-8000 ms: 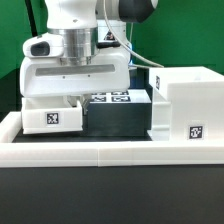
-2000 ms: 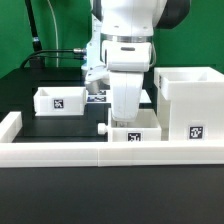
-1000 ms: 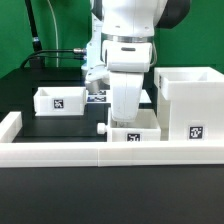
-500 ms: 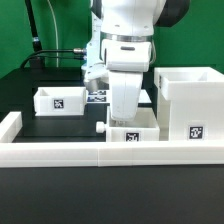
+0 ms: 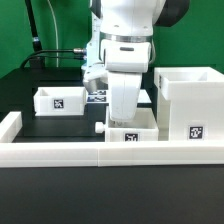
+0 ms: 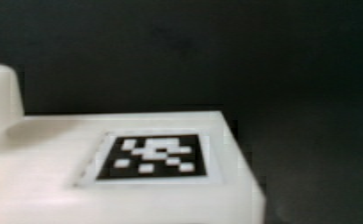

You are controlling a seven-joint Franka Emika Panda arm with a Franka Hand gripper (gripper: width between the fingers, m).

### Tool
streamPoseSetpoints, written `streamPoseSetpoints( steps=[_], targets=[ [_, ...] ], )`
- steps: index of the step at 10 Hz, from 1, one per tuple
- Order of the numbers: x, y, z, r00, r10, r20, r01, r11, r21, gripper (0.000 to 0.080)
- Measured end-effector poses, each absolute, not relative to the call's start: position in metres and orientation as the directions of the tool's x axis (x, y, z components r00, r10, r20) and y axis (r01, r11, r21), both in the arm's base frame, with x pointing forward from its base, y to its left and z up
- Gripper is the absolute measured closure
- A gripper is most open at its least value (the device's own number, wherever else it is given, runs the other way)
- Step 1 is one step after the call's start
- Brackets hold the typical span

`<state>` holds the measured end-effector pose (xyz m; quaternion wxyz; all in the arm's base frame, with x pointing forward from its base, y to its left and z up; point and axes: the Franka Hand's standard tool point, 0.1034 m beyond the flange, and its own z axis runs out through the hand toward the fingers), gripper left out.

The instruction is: Assemble drawer

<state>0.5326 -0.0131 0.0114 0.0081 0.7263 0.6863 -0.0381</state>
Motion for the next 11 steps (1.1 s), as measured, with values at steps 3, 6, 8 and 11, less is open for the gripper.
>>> streamPoseSetpoints(
  steps=[3, 6, 8, 11],
  targets=[
    [0.534, -0.013, 0.011, 0.055, 0.997, -0.062, 0.998, -0.056, -0.016, 0.0757],
    [0.535, -0.007, 0.013, 0.058, 0.996, -0.063, 0.998, -0.059, -0.027, 0.0757],
    [0.542, -0.002, 0.016, 0.062, 0.996, -0.063, 0.998, -0.063, -0.025, 0.0757],
    [0.545, -0.002, 0.017, 0.064, 0.996, -0.066, 0.997, -0.066, -0.035, 0.0757]
  ],
)
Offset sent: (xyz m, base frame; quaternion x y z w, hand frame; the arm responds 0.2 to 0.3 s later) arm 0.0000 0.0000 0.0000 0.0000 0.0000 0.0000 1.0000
